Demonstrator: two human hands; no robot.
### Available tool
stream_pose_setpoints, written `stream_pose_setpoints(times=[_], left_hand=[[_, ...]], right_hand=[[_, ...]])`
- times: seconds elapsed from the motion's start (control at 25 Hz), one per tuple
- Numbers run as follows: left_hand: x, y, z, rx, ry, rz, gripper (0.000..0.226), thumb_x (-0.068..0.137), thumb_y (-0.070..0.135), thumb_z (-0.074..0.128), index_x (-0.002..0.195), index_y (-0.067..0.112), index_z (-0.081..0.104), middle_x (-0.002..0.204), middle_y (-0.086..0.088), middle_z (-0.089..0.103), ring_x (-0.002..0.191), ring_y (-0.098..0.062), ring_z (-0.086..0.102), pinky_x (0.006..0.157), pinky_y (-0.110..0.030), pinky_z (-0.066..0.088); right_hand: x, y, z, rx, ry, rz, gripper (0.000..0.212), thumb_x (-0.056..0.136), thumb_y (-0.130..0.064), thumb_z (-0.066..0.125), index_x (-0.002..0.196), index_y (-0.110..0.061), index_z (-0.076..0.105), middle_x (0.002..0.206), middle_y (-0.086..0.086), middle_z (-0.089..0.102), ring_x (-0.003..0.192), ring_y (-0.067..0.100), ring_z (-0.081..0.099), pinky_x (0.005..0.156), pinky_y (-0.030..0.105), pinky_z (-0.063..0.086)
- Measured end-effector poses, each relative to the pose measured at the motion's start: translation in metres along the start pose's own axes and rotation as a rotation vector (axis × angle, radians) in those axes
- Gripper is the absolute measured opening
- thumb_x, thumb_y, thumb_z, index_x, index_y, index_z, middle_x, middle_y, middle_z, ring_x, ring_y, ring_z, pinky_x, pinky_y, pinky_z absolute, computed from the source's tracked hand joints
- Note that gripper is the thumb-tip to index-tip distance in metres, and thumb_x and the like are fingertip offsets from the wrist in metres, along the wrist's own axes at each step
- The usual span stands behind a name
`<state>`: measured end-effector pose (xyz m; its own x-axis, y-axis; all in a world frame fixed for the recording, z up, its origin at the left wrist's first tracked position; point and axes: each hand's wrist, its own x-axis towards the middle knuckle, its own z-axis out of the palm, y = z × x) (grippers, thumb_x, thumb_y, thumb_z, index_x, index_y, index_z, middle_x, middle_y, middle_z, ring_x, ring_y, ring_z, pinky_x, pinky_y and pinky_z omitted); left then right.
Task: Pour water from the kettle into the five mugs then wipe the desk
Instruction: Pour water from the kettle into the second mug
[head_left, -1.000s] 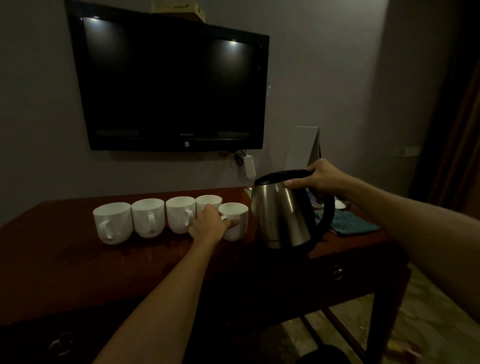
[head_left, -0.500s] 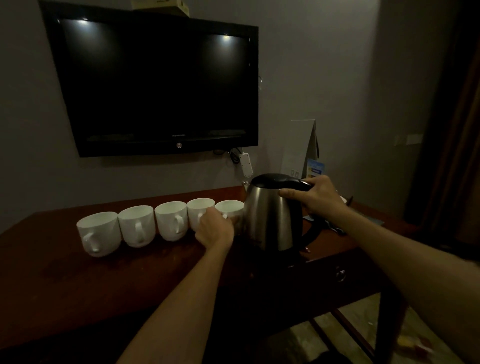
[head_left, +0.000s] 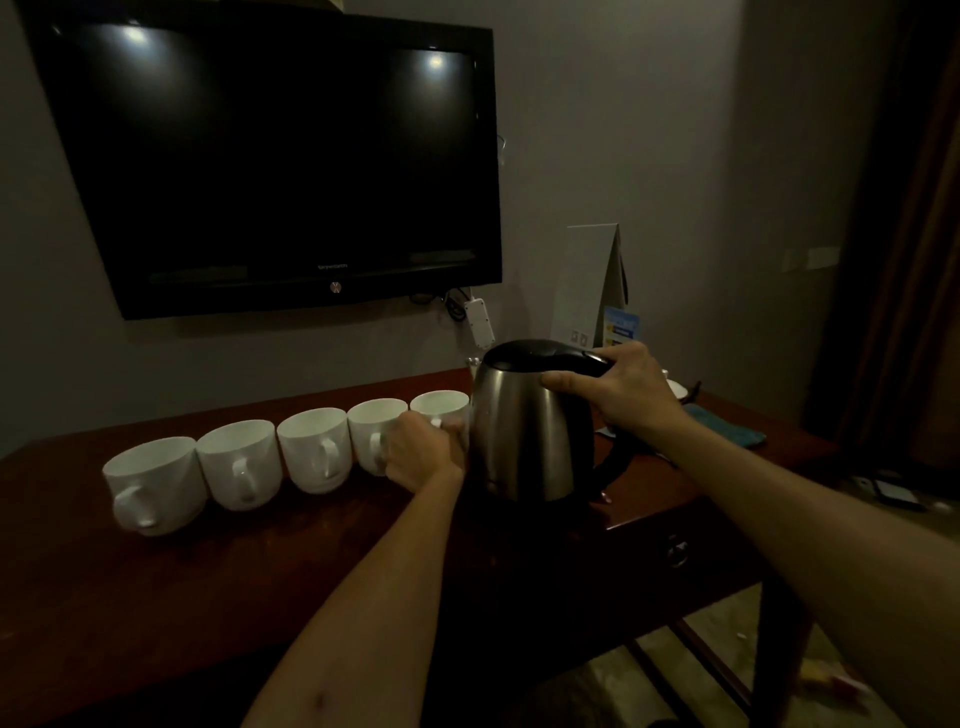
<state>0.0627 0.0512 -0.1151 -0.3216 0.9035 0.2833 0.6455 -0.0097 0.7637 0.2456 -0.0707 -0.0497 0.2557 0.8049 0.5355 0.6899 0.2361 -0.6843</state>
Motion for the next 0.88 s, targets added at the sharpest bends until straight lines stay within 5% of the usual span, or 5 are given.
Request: stream_pose_setpoints(times=[0.44, 0.6, 0.76, 0.88], left_hand=[[-0.014, 0.007, -0.012, 0.005, 0.004, 0.038, 0.034, 0.089, 0.038, 0.067, 0.108, 0.01, 0.066, 0.107, -0.008, 0.064, 0.1, -0.022, 0.059, 0.072, -0.031, 0.047], [-0.026, -0.006, -0.039, -0.164, 0.017, 0.02, 0.03, 0.09, 0.043, 0.064, 0.102, 0.015, 0.064, 0.103, -0.003, 0.065, 0.102, -0.023, 0.061, 0.076, -0.037, 0.048], [-0.024, -0.022, -0.063, -0.256, 0.055, -0.097, 0.047, 0.092, 0.028, 0.064, 0.136, 0.016, 0.051, 0.135, -0.008, 0.054, 0.122, -0.029, 0.053, 0.093, -0.045, 0.044], [-0.022, -0.027, -0.064, -0.252, 0.059, -0.112, 0.053, 0.091, 0.024, 0.066, 0.139, 0.015, 0.047, 0.137, -0.01, 0.052, 0.123, -0.029, 0.052, 0.093, -0.044, 0.045]], right_hand=[[0.009, 0.003, 0.001, 0.062, 0.023, 0.06, 0.032, 0.074, -0.041, 0.083, 0.074, -0.01, 0.073, 0.067, 0.0, 0.071, 0.057, 0.004, 0.066, 0.052, 0.017, 0.048], [0.006, 0.0, 0.002, 0.057, 0.023, 0.069, 0.036, 0.073, -0.041, 0.083, 0.076, -0.006, 0.073, 0.072, 0.005, 0.072, 0.064, 0.013, 0.068, 0.06, 0.026, 0.053], [0.004, -0.004, 0.001, 0.072, 0.006, 0.109, 0.033, 0.074, -0.041, 0.083, 0.076, -0.01, 0.071, 0.075, 0.005, 0.071, 0.067, 0.014, 0.067, 0.06, 0.025, 0.05], [0.002, -0.003, 0.001, 0.093, 0.003, 0.115, 0.035, 0.073, -0.04, 0.083, 0.078, -0.008, 0.071, 0.076, 0.005, 0.071, 0.068, 0.014, 0.068, 0.059, 0.023, 0.049]])
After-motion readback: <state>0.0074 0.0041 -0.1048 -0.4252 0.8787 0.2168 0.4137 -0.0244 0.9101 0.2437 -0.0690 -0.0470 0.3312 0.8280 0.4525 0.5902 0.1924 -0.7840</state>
